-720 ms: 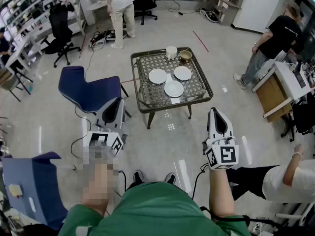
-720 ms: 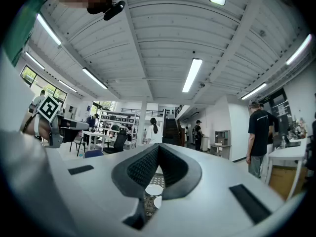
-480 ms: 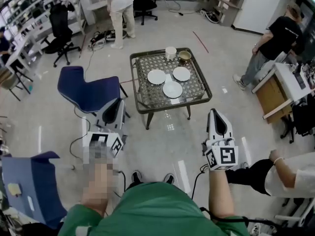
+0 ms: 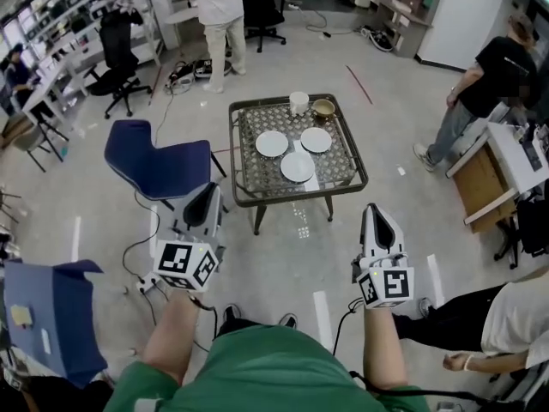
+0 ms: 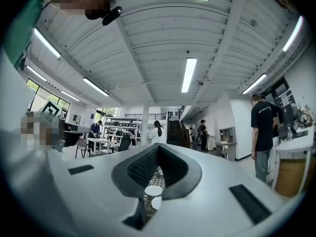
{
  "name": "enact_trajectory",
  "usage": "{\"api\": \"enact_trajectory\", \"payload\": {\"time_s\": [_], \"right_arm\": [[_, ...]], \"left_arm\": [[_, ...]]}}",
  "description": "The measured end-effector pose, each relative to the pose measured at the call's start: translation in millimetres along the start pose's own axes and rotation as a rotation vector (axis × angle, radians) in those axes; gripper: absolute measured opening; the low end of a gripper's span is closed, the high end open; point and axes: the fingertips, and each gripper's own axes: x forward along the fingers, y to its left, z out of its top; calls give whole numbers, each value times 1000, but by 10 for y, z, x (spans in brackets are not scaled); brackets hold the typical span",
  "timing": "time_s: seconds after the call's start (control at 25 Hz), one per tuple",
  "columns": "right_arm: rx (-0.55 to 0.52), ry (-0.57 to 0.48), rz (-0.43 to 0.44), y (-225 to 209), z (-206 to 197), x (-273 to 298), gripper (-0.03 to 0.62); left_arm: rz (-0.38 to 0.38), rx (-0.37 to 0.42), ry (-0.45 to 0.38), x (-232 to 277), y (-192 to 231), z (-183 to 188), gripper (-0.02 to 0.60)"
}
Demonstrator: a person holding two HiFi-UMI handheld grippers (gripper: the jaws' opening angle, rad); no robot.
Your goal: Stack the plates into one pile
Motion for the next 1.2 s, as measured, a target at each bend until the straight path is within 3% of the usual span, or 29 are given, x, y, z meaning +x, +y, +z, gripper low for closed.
{"api": "enact_trajectory", "payload": {"time_s": [0.16, 0.36, 0.68, 0.88, 1.04, 1.2], "right_arm": [[-95, -2, 25, -154, 15, -15, 14], [-37, 47, 28, -312, -127, -115, 14], [45, 145, 87, -480, -539, 404, 14], [95, 183, 43, -785, -702, 780, 14], [146, 212, 36, -814, -862, 1262, 14], [177, 246, -47, -947, -1012, 1647, 14]], "left_arm": [[10, 5, -2, 55, -240, -5, 41], [3, -33, 56, 43, -383, -169, 41], [6, -105, 66, 580, -58, -433, 41], [-50, -142, 73, 1182, 115, -594, 41], [-72, -165, 75, 1584, 498, -681, 41], [-93, -209, 69, 1916, 824, -724, 41]]}}
